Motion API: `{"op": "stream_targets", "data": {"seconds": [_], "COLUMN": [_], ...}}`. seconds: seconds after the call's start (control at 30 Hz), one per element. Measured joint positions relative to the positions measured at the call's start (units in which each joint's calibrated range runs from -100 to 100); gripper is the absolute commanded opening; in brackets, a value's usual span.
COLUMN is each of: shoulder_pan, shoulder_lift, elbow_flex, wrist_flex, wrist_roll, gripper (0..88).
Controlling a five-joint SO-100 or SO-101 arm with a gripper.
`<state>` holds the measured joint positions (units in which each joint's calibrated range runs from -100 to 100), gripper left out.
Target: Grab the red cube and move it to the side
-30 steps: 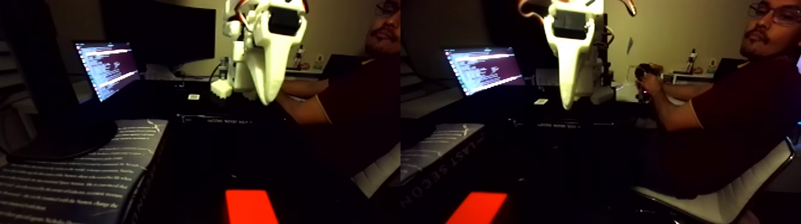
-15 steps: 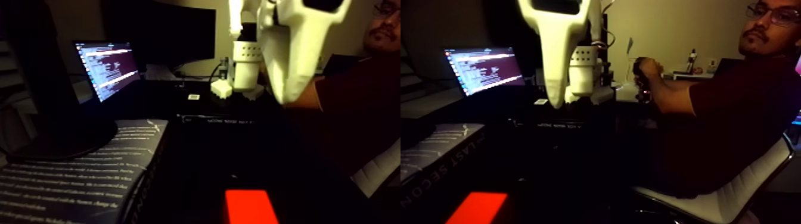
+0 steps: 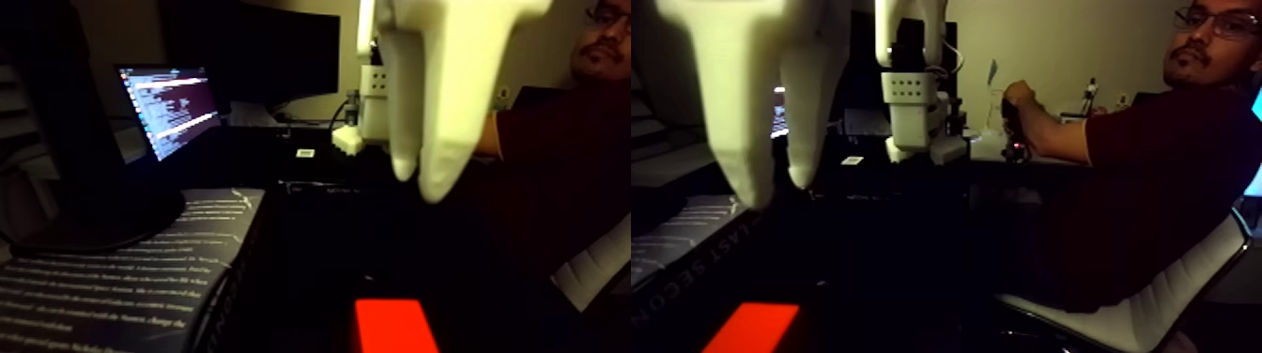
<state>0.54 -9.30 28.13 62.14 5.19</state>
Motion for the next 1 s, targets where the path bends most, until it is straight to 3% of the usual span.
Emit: {"op": "stream_targets", "data": {"seconds": [0.23, 0.33, 0.63, 1.0], "shoulder_pan": [0.15, 0.15, 0.00, -2.32], "shoulder_lift": [2.94, 3.20, 7.74, 11.02], "elbow_flex": [-0.09, -0.27, -1.36, -7.89], "wrist_flex": [0.41, 0.41, 0.41, 2.69], "wrist_roll": [0.42, 0.42, 0.00, -1.31], "gripper": [47.8, 53.0, 52.8, 43.6]}}
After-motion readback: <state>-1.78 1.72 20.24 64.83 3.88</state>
